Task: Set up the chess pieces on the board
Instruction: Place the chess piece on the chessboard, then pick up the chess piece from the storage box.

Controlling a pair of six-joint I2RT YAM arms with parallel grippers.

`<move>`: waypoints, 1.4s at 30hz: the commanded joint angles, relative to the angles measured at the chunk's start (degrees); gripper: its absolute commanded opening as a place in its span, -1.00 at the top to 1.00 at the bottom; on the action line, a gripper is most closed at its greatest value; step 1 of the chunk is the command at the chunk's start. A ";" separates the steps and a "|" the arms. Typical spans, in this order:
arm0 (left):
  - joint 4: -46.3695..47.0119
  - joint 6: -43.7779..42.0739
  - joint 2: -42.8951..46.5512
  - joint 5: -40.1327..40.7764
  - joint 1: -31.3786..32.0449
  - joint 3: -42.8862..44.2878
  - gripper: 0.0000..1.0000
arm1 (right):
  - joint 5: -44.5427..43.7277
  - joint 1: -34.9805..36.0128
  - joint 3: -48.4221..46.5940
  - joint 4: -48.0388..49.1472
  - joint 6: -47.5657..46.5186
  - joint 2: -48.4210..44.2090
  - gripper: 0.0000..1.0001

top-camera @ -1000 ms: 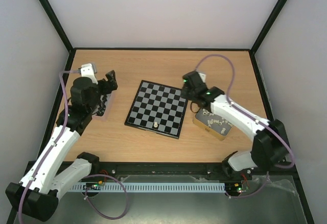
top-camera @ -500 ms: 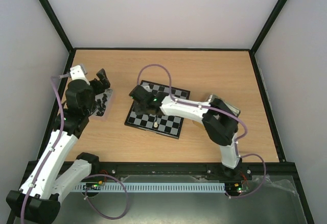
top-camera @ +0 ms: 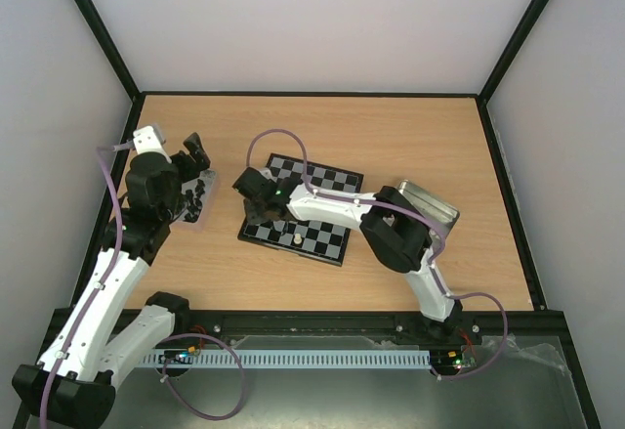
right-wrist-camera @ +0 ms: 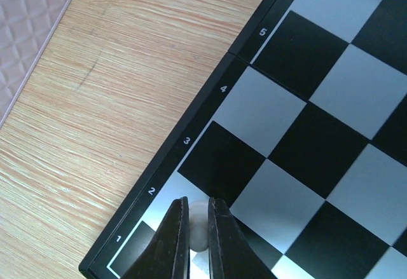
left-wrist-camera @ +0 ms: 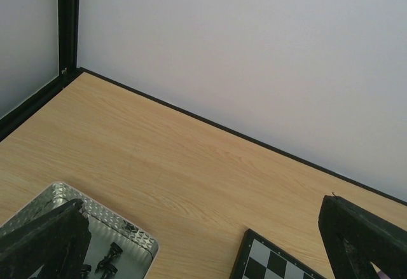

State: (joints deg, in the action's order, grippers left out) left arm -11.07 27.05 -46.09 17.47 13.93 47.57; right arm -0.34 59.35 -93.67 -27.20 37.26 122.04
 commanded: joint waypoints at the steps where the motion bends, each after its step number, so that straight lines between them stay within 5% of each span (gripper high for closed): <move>1: 0.52 0.11 0.47 1.16 -0.37 -0.77 -0.98 | 0.59 0.86 -2.63 -2.39 -0.65 2.17 0.91; 15: 0.61 0.02 0.30 0.90 -0.47 -0.97 -0.98 | 2.79 1.23 -2.44 -2.20 -0.61 3.09 0.86; 25: 0.63 0.02 0.24 0.80 -0.49 -0.99 -0.98 | 2.16 1.21 -1.42 0.18 0.44 -0.18 0.54; 35: 0.69 -0.15 0.38 0.52 -0.49 -1.08 -0.98 | -9.46 -5.23 18.58 6.52 9.54 -20.69 0.42; 42: 0.90 -0.22 0.21 -0.12 -0.56 -1.14 -0.98 | -17.63 -18.84 37.13 6.28 15.56 -38.37 0.06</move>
State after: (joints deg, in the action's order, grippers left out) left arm -11.07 27.07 -46.11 17.54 13.80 47.16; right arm -10.57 46.48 -64.20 -20.34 47.88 90.32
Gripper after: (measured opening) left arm 0.990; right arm 0.443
